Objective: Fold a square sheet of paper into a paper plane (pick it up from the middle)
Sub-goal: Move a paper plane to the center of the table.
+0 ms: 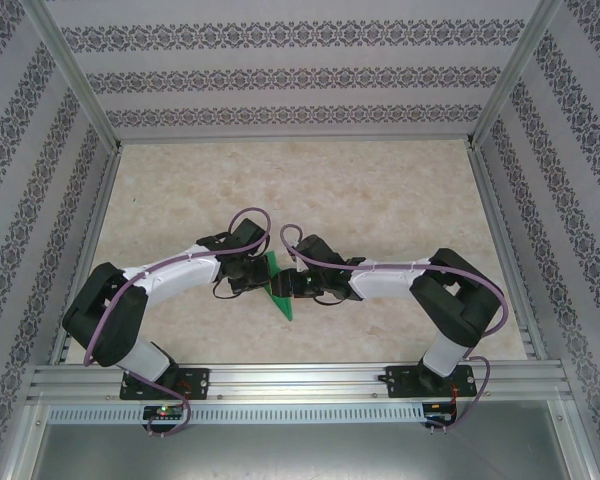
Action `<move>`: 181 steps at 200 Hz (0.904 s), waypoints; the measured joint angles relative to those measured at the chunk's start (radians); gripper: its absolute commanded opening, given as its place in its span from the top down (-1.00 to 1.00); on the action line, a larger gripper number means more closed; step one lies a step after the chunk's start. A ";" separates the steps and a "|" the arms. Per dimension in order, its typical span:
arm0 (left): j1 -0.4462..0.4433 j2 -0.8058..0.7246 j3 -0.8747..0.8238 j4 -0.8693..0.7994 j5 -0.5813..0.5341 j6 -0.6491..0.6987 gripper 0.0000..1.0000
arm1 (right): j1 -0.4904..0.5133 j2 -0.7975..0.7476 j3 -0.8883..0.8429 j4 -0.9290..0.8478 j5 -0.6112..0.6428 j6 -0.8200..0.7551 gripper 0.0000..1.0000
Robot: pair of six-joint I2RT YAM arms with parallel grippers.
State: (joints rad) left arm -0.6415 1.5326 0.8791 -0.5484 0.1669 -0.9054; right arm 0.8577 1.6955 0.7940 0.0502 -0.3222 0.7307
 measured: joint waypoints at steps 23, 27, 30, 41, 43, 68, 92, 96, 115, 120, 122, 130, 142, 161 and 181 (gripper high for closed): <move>0.000 -0.001 -0.004 0.003 0.003 0.000 0.98 | 0.002 0.000 0.000 -0.001 -0.001 0.000 -0.02; 0.000 -0.001 -0.005 0.003 0.004 0.000 0.98 | 0.005 0.000 0.000 -0.001 -0.001 -0.001 -0.01; 0.000 -0.001 -0.006 0.003 0.004 0.000 0.98 | 0.006 0.001 0.000 -0.001 -0.001 0.000 -0.01; 0.000 -0.001 -0.009 0.005 0.005 0.000 0.99 | 0.006 0.005 0.000 0.003 -0.003 0.000 0.00; 0.000 -0.001 -0.010 0.005 0.005 0.000 0.99 | 0.006 0.005 0.000 0.003 -0.005 0.000 0.01; 0.000 -0.001 -0.013 0.007 0.005 0.000 0.98 | 0.006 0.018 0.000 0.015 -0.011 0.000 0.04; 0.000 -0.005 -0.013 0.008 0.008 0.000 0.98 | 0.007 0.034 0.000 0.018 -0.013 0.000 0.08; 0.000 -0.006 -0.013 0.008 0.008 0.000 0.98 | 0.009 0.037 0.001 0.018 -0.013 0.000 0.09; 0.000 -0.011 -0.016 0.010 0.008 0.000 0.98 | 0.018 0.048 0.004 0.018 -0.013 0.000 0.16; 0.000 -0.011 -0.016 0.010 0.008 0.000 0.99 | 0.019 0.049 0.006 0.017 -0.013 0.000 0.20; 0.000 -0.012 -0.017 0.010 0.008 0.000 0.98 | 0.020 0.050 0.007 0.017 -0.013 -0.001 0.20; 0.000 -0.013 -0.018 0.010 0.008 0.000 0.99 | 0.024 0.053 0.011 0.014 -0.013 0.000 0.26; 0.000 -0.014 -0.019 0.010 0.008 0.000 0.98 | 0.027 0.058 0.019 0.007 -0.012 -0.004 0.39; 0.000 -0.014 -0.021 0.011 0.008 0.000 0.98 | 0.035 0.072 0.041 -0.012 -0.006 -0.010 0.50; 0.000 -0.017 -0.026 0.011 0.008 -0.001 0.95 | 0.043 0.078 0.061 -0.044 0.011 -0.024 0.67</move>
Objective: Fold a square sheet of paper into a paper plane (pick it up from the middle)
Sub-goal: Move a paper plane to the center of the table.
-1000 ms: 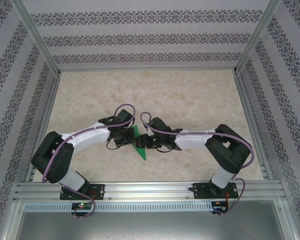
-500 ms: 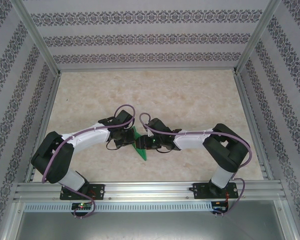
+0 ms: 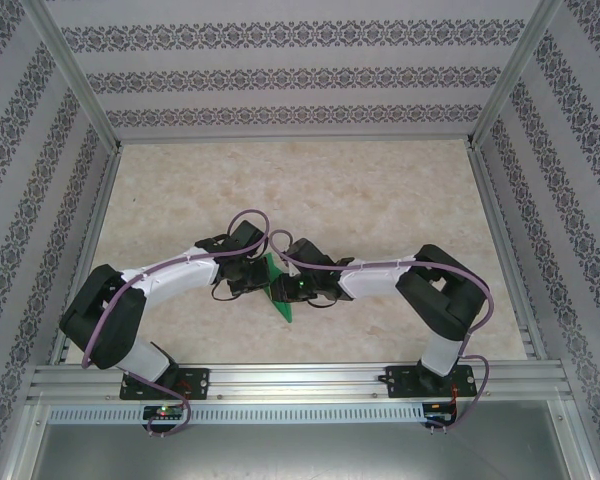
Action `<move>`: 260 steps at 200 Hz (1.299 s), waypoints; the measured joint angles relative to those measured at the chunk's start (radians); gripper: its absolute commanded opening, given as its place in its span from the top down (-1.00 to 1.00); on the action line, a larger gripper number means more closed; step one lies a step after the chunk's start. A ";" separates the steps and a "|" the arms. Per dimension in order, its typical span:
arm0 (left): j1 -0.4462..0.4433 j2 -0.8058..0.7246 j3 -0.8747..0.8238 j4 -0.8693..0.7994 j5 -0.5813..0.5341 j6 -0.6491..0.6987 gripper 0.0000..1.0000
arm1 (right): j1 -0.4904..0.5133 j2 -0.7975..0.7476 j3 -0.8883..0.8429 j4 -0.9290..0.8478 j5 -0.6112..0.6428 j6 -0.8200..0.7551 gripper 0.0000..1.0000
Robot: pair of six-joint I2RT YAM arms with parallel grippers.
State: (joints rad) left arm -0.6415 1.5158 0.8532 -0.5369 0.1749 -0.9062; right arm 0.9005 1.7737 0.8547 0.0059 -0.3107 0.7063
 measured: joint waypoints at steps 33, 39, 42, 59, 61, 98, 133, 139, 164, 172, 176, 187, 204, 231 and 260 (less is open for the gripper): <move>0.000 -0.034 -0.023 0.012 0.000 -0.001 0.81 | 0.003 0.000 0.029 -0.063 0.032 -0.014 0.93; 0.000 -0.046 -0.026 0.013 0.000 -0.001 0.71 | 0.003 -0.002 0.034 -0.078 0.044 -0.018 0.94; 0.000 -0.053 -0.026 0.014 0.000 0.000 0.66 | 0.003 -0.006 0.036 -0.087 0.050 -0.023 0.95; 0.000 -0.103 -0.028 0.019 0.000 -0.009 0.52 | 0.003 -0.039 0.050 -0.158 0.109 -0.027 0.98; 0.000 -0.108 -0.028 0.019 0.000 -0.009 0.48 | 0.003 -0.044 0.051 -0.167 0.114 -0.028 0.98; 0.016 -0.272 -0.030 0.025 -0.031 -0.012 -0.03 | 0.002 -0.143 0.166 -0.411 0.351 -0.029 0.96; 0.076 -0.400 -0.043 0.019 -0.096 0.000 -0.03 | -0.022 -0.124 0.254 -0.539 0.494 -0.025 0.90; 0.092 -0.415 -0.052 0.019 -0.102 0.001 -0.03 | -0.027 -0.104 0.270 -0.557 0.507 -0.024 0.87; 0.148 -0.437 -0.097 0.016 -0.105 0.005 -0.03 | -0.038 -0.001 0.338 -0.610 0.533 -0.024 0.82; 0.158 -0.438 -0.111 0.016 -0.102 0.006 -0.03 | -0.037 0.031 0.357 -0.620 0.535 -0.023 0.79; 0.163 -0.438 -0.119 0.016 -0.100 0.007 -0.03 | -0.037 0.046 0.365 -0.624 0.536 -0.023 0.79; 0.172 -0.438 -0.136 0.013 -0.090 0.007 -0.03 | -0.037 0.076 0.379 -0.632 0.536 -0.021 0.76; 0.184 -0.438 -0.150 0.012 -0.076 0.008 -0.03 | -0.037 0.112 0.383 -0.636 0.534 -0.017 0.70; 0.197 -0.438 -0.155 0.012 -0.055 0.011 -0.03 | -0.037 0.138 0.383 -0.638 0.524 -0.006 0.63; 0.210 -0.437 -0.155 0.012 -0.042 0.015 -0.03 | -0.037 0.159 0.379 -0.631 0.515 0.005 0.57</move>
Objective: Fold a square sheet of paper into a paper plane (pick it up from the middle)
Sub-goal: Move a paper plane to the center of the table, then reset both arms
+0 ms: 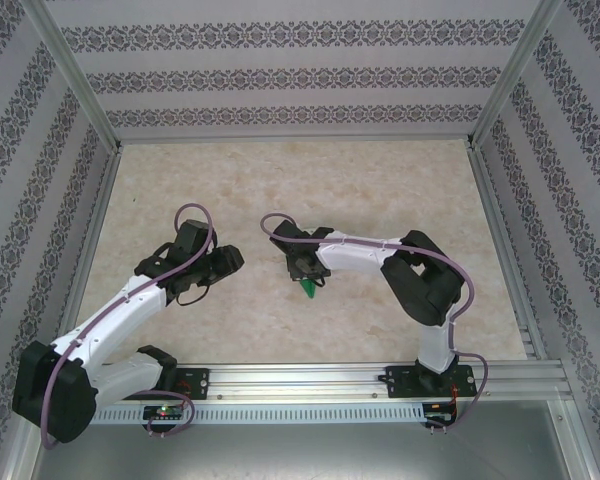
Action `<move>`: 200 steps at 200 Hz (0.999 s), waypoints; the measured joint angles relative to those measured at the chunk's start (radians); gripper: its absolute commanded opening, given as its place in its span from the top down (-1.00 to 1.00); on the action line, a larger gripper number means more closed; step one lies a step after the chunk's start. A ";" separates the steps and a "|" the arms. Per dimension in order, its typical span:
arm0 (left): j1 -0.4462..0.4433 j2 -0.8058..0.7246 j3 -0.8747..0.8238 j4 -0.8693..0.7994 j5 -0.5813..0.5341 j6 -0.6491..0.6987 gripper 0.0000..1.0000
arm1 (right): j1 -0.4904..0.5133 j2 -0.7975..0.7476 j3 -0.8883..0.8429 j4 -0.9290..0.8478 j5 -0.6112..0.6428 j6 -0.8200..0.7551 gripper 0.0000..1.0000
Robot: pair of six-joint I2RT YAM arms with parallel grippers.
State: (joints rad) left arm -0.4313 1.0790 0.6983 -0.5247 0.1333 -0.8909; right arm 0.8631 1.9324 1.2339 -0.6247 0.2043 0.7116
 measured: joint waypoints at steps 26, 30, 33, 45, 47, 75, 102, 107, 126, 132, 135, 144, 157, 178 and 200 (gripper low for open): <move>0.007 0.005 0.000 0.001 0.013 0.003 -0.03 | 0.000 0.004 -0.005 0.013 -0.003 0.005 0.51; 0.008 0.006 0.000 0.001 0.016 0.003 -0.03 | 0.000 0.004 -0.006 0.015 -0.003 0.006 0.51; 0.008 0.008 0.000 0.001 0.018 0.004 -0.03 | 0.000 0.004 -0.006 0.015 -0.003 0.008 0.51; 0.009 0.013 0.000 0.001 0.021 0.004 -0.03 | 0.000 0.006 -0.006 0.016 -0.003 0.016 0.51; 0.009 0.014 0.000 0.001 0.022 0.004 -0.03 | 0.000 0.007 -0.005 0.016 -0.003 0.018 0.51; 0.012 0.021 0.000 0.001 0.028 0.004 -0.03 | 0.000 0.008 -0.005 0.016 -0.003 0.032 0.49; 0.012 0.026 0.000 0.001 0.034 0.007 -0.04 | 0.000 0.003 0.002 0.011 -0.005 0.042 0.39; 0.012 0.026 0.000 0.001 0.034 0.009 -0.04 | 0.000 0.002 0.005 0.007 -0.005 0.042 0.31; 0.012 0.031 0.002 0.000 0.029 0.023 -0.05 | -0.002 -0.017 0.018 -0.013 -0.001 0.034 0.18; 0.012 0.031 0.004 0.000 0.026 0.026 -0.05 | -0.002 -0.034 0.019 -0.019 0.003 0.031 0.14; 0.012 0.031 0.006 -0.001 0.025 0.026 -0.05 | -0.002 -0.043 0.020 -0.022 0.005 0.026 0.13; 0.012 0.032 0.013 -0.003 0.018 0.032 -0.06 | -0.002 -0.080 0.022 -0.031 0.010 0.023 0.08; 0.012 0.032 0.024 -0.006 0.010 0.039 -0.06 | -0.002 -0.151 0.027 -0.040 0.024 0.014 0.01; 0.012 0.032 0.043 -0.008 -0.007 0.050 -0.07 | -0.002 -0.290 0.029 -0.039 0.061 -0.008 -0.03; 0.012 0.032 0.061 -0.014 -0.033 0.062 -0.11 | -0.002 -0.445 0.019 -0.032 0.151 -0.035 -0.28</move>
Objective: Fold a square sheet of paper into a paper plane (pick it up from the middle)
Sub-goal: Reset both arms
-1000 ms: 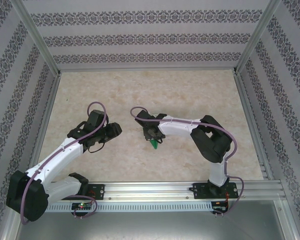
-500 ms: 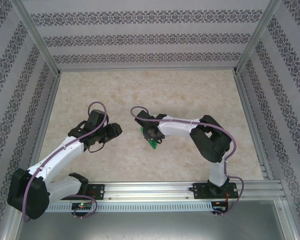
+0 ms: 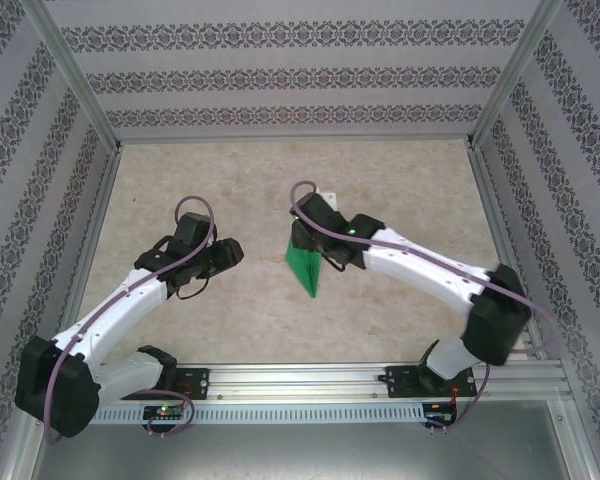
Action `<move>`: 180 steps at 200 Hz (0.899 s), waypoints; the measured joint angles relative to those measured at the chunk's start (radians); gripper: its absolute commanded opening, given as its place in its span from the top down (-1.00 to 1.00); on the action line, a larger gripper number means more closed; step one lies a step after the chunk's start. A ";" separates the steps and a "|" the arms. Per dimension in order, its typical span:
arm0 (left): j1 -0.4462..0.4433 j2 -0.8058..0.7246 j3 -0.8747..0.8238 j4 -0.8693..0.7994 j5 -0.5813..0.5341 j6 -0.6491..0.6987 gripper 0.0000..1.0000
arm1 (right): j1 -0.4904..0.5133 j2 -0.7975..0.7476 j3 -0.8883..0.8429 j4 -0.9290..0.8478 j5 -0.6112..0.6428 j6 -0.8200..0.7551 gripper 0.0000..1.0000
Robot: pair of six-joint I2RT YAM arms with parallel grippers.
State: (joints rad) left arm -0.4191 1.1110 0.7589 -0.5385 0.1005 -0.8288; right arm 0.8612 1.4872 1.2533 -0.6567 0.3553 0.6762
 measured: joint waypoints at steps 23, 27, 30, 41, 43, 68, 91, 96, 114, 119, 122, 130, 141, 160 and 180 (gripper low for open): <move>0.000 -0.012 0.005 -0.005 -0.053 0.024 -0.45 | -0.016 -0.200 -0.087 0.027 0.156 -0.047 -0.70; 0.000 -0.018 0.005 -0.008 -0.066 0.035 -0.52 | -0.027 -0.240 -0.111 0.034 0.190 -0.048 -0.77; 0.000 -0.021 0.006 -0.009 -0.077 0.034 -0.59 | -0.033 -0.264 -0.128 0.038 0.206 -0.061 -0.81; 0.000 -0.042 0.006 -0.012 -0.120 0.057 -0.75 | -0.080 -0.364 -0.207 0.066 0.285 -0.087 -0.95; 0.000 -0.047 0.005 -0.012 -0.129 0.055 -0.77 | -0.089 -0.381 -0.224 0.075 0.296 -0.098 -0.96; 0.000 -0.103 0.005 -0.013 -0.265 0.101 -1.00 | -0.272 -0.541 -0.446 0.185 0.366 -0.210 -0.96; 0.000 -0.129 0.005 -0.013 -0.425 0.144 -1.00 | -0.465 -0.570 -0.630 0.305 0.338 -0.300 -0.96; 0.001 -0.129 0.005 -0.012 -0.459 0.155 -1.00 | -0.505 -0.565 -0.663 0.333 0.321 -0.320 -0.96; 0.008 -0.121 -0.003 0.010 -0.570 0.211 -1.00 | -0.626 -0.512 -0.727 0.393 0.261 -0.375 -0.96; 0.010 -0.120 -0.012 0.026 -0.597 0.230 -1.00 | -0.649 -0.495 -0.729 0.409 0.245 -0.387 -0.96; 0.013 -0.117 -0.021 0.042 -0.614 0.250 -1.00 | -0.666 -0.478 -0.729 0.430 0.232 -0.403 -0.96; 0.016 -0.109 -0.043 0.086 -0.648 0.294 -1.00 | -0.693 -0.447 -0.729 0.481 0.208 -0.436 -0.97; 0.028 -0.084 -0.071 0.145 -0.681 0.352 -1.00 | -0.707 -0.397 -0.731 0.571 0.179 -0.482 -0.96; 0.062 -0.024 -0.105 0.229 -0.717 0.436 -1.00 | -0.707 -0.286 -0.741 0.750 0.145 -0.554 -0.96; 0.092 0.035 -0.125 0.314 -0.740 0.509 -1.00 | -0.720 -0.159 -0.747 0.877 0.092 -0.604 -0.96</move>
State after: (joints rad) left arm -0.3271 1.1461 0.6338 -0.2245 -0.6399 -0.3199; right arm 0.1410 1.3281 0.5068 0.2199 0.4477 0.0719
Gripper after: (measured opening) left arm 0.999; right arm 0.982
